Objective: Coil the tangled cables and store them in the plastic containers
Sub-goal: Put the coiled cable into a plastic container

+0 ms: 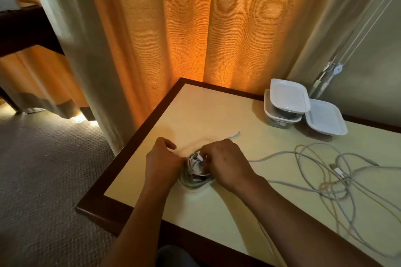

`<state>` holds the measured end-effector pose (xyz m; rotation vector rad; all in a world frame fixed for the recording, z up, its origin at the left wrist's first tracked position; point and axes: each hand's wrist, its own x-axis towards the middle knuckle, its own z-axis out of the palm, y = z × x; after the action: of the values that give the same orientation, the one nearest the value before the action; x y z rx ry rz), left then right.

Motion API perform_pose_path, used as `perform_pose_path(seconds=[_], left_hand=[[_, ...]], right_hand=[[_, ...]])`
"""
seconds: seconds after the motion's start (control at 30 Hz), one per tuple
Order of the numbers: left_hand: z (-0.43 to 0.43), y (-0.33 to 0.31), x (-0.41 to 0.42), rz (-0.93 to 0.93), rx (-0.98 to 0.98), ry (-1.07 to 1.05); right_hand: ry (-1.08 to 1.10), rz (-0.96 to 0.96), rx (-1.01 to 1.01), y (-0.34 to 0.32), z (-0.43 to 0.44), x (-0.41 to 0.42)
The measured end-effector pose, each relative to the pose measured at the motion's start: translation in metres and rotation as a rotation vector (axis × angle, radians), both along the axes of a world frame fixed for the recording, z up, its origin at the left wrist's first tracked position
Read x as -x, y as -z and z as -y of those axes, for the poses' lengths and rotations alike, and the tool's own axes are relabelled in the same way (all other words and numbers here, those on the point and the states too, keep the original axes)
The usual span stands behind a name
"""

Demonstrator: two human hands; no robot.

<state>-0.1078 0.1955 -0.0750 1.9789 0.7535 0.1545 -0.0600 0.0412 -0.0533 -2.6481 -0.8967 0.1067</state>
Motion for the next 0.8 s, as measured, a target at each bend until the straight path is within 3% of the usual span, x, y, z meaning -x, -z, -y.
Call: perform_pose_path(seconds=[0.13,0.33,0.53,0.67,0.8], left_hand=[[-0.001,-0.005,0.011,-0.054,-0.131,0.045],[0.002,-0.013,0.024,0.000,0.175,0.063],[0.019,-0.035,0.023,0.138,0.530,-0.038],[0.033,-0.044,0.020,0.226,0.550,-0.062],[0.054,-0.056,0.019,0.324,0.606,0.010]], right_hand=[[-0.083,0.049,0.239,-0.011,-0.003,0.007],[-0.204,-0.096,0.290,-0.006,0.013,0.001],[-0.074,-0.045,0.051,-0.006,0.024,-0.003],[0.073,0.019,-0.253,-0.015,0.037,0.005],[0.133,0.010,-0.308,-0.040,0.066,0.011]])
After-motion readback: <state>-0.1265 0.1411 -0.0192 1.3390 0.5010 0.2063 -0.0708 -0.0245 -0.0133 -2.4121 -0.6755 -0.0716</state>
